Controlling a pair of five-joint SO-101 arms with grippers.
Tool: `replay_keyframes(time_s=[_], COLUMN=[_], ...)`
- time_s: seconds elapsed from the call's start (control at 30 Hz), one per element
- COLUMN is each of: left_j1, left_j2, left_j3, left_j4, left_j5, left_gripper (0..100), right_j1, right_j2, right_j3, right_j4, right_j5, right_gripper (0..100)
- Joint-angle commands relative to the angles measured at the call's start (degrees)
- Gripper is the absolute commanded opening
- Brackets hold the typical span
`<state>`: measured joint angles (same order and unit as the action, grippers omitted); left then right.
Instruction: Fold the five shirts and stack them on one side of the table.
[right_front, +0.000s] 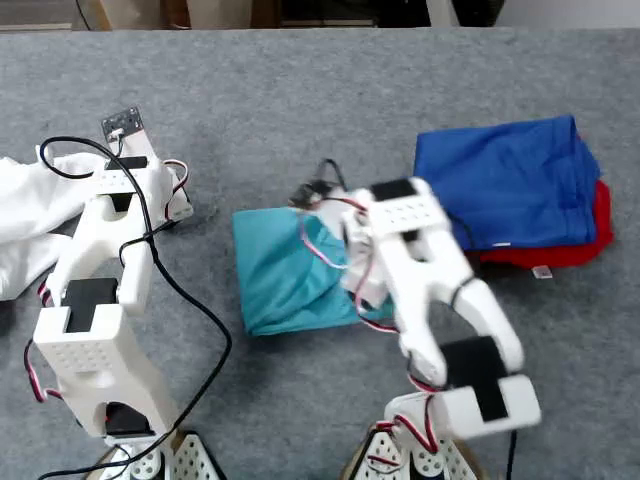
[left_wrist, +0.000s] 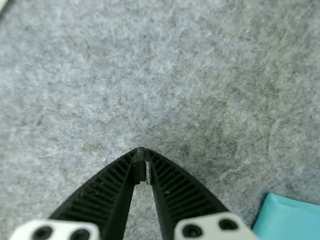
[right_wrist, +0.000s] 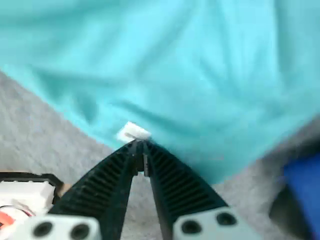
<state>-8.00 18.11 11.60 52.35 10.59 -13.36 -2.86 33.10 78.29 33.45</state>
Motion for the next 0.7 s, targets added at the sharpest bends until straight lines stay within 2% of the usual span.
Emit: replay_keyframes(time_s=[0.0,0.1,0.27,0.47,0.67], left_j1=[0.26,0.26,0.26,0.26,0.26], left_j2=[-2.68,-2.68,-2.68,-2.68,-2.68], left_j3=[-1.23,-1.23,-1.23,-1.23,-1.14], left_j4=[-0.44,-0.44,-0.44,-0.44,-0.44], left_j5=[-0.44,-0.44,-0.44,-0.53,-0.62], left_gripper=[2,2,2,2,2], right_j1=[6.29,4.97,-6.99,-11.74,-12.26], right_j2=[-8.57,-15.87,-16.84,2.68,21.05], right_j3=[3.21,0.84,-7.16,-17.27,-34.07], right_j4=[-0.88,-0.97,-4.40,-12.92,-7.03], right_j5=[2.02,1.76,-3.87,-8.00,-9.93], right_gripper=[0.2,0.2,0.3,0.3,0.2])
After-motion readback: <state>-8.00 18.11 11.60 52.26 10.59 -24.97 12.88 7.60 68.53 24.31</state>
